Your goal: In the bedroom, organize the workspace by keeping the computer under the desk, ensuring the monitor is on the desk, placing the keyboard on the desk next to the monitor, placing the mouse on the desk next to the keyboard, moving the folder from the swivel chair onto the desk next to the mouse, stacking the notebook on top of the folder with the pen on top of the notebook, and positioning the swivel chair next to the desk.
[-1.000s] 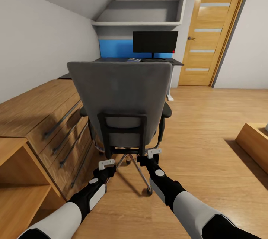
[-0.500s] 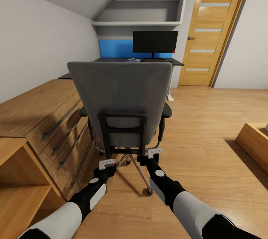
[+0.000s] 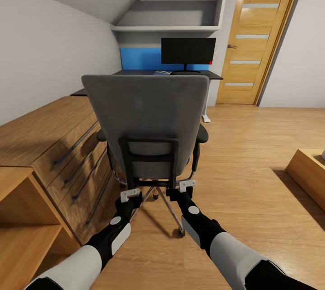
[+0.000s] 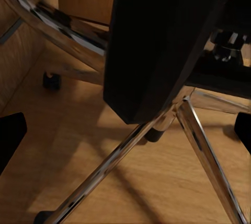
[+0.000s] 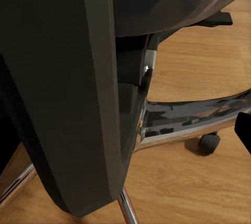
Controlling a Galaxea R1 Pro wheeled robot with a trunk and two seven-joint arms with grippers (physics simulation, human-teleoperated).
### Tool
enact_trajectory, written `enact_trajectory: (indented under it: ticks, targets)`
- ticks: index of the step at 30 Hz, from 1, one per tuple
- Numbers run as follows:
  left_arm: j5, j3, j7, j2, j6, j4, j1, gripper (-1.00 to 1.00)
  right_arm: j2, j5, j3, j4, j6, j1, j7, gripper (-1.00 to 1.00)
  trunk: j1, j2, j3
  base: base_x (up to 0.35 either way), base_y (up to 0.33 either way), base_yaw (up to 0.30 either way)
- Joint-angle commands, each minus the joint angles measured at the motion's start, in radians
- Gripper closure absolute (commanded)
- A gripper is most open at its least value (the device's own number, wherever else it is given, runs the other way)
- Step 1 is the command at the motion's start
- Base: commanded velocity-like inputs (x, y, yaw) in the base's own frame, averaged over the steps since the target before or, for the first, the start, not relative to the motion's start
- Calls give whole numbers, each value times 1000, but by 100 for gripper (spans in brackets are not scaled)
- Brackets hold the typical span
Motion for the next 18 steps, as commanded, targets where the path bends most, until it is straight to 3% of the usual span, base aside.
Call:
enact_trajectory:
  ticks: [1, 18]
  targets:
    - [6, -9, 8, 0, -8, 1, -1, -100, 0, -9, 8, 2, -5, -1, -7, -100, 0, 0, -1, 0, 0, 0]
    - [5, -7, 40, 0, -27, -47, -1, -100, 0, -6, 7, 2, -5, -1, -7, -100, 0, 0, -1, 0, 0, 0]
